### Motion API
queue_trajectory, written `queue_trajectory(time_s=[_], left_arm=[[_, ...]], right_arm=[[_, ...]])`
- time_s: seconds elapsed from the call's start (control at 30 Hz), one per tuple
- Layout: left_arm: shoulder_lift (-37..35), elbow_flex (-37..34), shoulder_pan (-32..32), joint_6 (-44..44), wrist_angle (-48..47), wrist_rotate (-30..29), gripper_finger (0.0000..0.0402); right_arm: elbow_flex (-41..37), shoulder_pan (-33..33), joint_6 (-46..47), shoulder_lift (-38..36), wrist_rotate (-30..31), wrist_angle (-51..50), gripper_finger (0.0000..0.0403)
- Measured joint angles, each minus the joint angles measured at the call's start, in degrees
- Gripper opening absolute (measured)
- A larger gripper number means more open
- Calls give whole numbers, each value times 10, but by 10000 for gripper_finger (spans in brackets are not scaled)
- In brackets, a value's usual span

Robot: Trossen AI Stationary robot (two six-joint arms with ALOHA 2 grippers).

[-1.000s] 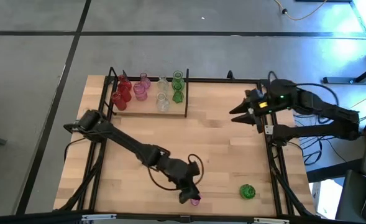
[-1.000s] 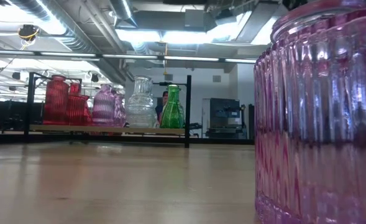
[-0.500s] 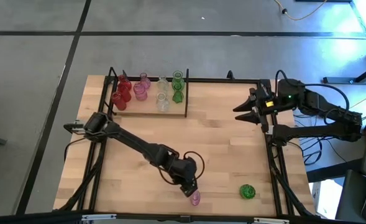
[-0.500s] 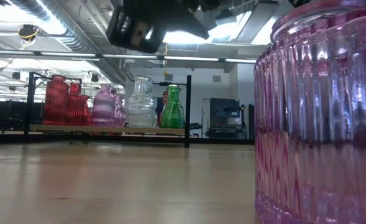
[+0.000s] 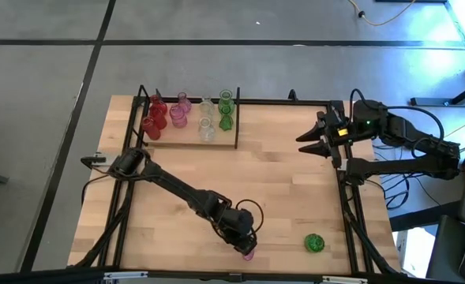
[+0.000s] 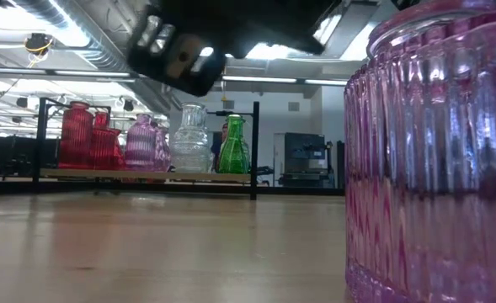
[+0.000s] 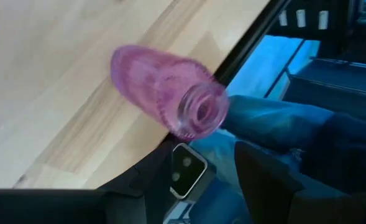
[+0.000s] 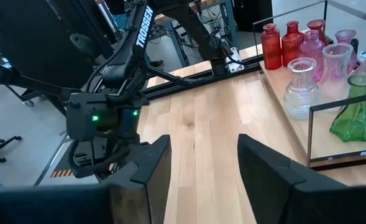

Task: Sort vases onto shelf
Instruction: Put the purple vase on the shelf aligned with the other purple vases

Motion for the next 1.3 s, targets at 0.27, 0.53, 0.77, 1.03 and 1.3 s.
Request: queue_trajectory(time_s=[0.27,0.53,0.77,1.03,1.3], left_arm=[[18,0,-6,-23,-8,-2,167],[32,0,-5,-38,24,-20,167],[32,0,4,-54,46,-39,167],[33,0,14,-58,90,-58,167],[33,0,19,-73,78,-51,167]], right_arm=[[0,0,0,-9,0,-1,168],[0,0,-1,-9,0,-12,168],[0,0,-7,-9,0,-15,168],[0,0,-14,-9,0,-15,168],[0,0,-22,-9,0,-25,168]])
